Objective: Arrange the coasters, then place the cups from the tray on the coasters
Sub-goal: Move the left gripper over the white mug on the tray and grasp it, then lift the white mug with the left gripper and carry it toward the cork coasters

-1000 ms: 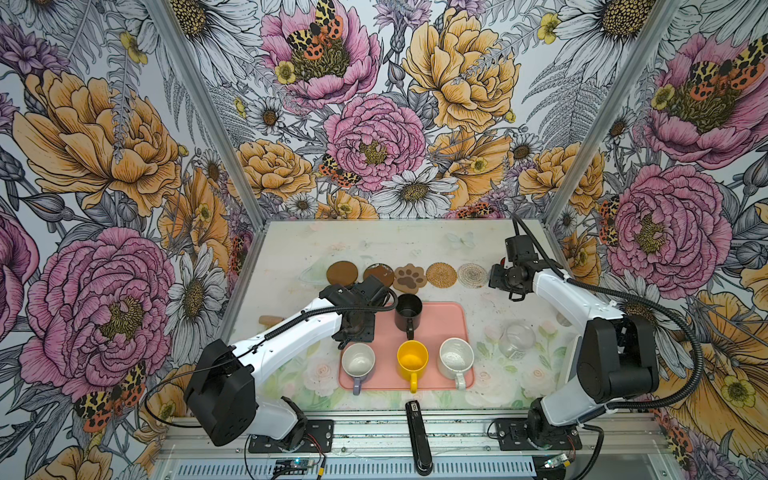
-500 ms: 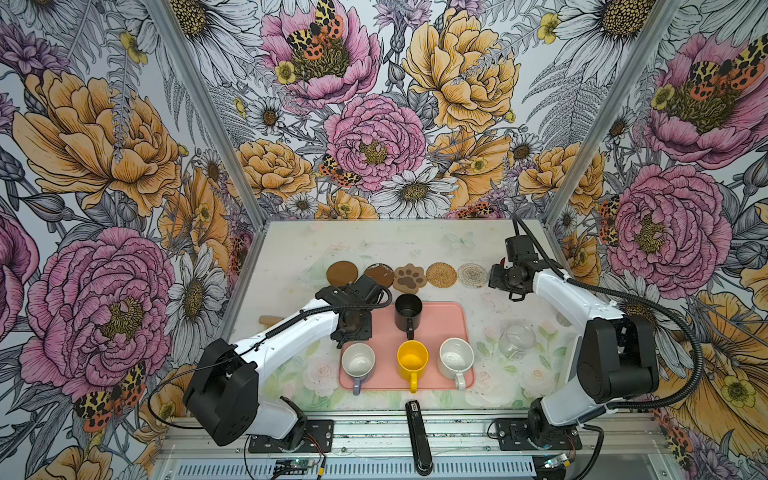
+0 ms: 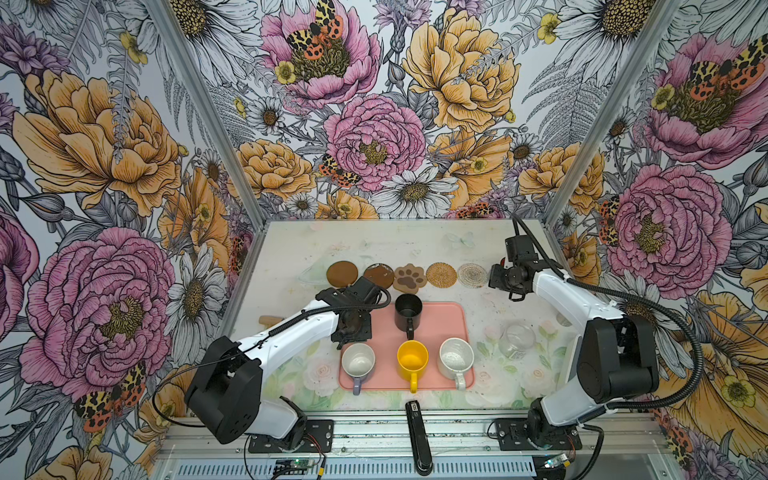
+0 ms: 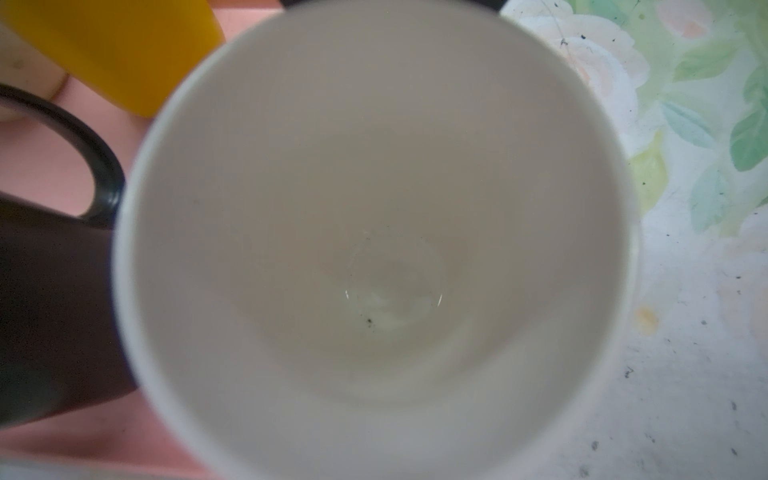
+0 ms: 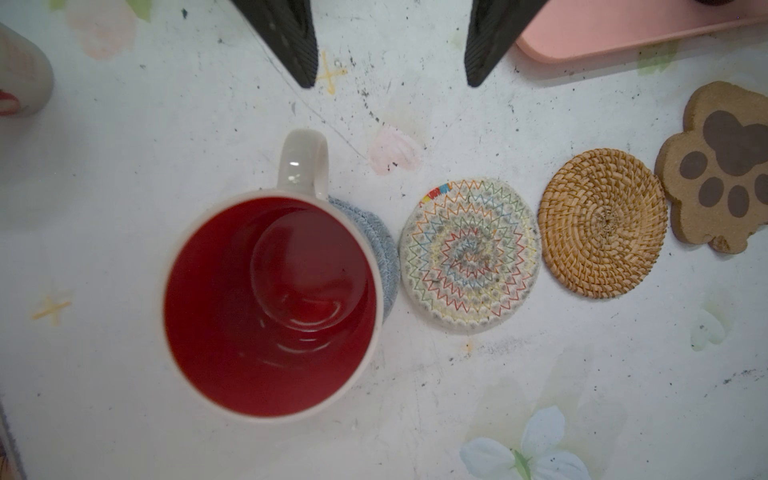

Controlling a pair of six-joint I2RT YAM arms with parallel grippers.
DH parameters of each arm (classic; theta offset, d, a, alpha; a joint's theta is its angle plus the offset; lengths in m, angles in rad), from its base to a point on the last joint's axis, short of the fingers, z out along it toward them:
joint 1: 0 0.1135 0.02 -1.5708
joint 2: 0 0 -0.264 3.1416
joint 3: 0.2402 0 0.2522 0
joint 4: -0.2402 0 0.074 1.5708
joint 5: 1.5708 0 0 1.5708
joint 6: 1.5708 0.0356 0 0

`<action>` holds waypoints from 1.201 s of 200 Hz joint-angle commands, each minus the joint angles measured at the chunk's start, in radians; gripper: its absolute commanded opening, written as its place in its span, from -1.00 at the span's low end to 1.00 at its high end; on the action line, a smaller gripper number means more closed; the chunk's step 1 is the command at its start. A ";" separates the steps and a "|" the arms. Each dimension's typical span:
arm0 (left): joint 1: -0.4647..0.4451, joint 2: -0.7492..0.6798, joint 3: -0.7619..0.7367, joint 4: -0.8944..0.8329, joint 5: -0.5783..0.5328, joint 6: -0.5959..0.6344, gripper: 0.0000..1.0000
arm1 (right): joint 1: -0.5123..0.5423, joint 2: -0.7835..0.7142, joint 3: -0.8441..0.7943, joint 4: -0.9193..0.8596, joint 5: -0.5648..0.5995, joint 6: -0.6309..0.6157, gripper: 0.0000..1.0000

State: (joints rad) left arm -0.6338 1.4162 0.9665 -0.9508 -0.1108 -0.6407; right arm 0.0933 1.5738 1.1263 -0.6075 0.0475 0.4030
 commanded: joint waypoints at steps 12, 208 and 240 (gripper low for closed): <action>0.015 0.013 -0.021 0.033 0.007 -0.014 -0.49 | 0.004 -0.004 0.000 0.022 -0.002 0.010 0.19; 0.116 -0.031 0.154 0.039 -0.069 0.089 -1.00 | 0.005 -0.035 -0.015 0.020 0.009 0.018 0.20; 0.164 0.024 0.235 0.041 -0.089 0.144 -1.00 | 0.005 -0.040 -0.014 0.020 0.004 0.017 0.20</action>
State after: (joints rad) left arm -0.5053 1.4120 1.1255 -0.9451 -0.1455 -0.5644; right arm 0.0933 1.5707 1.1198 -0.6075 0.0479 0.4038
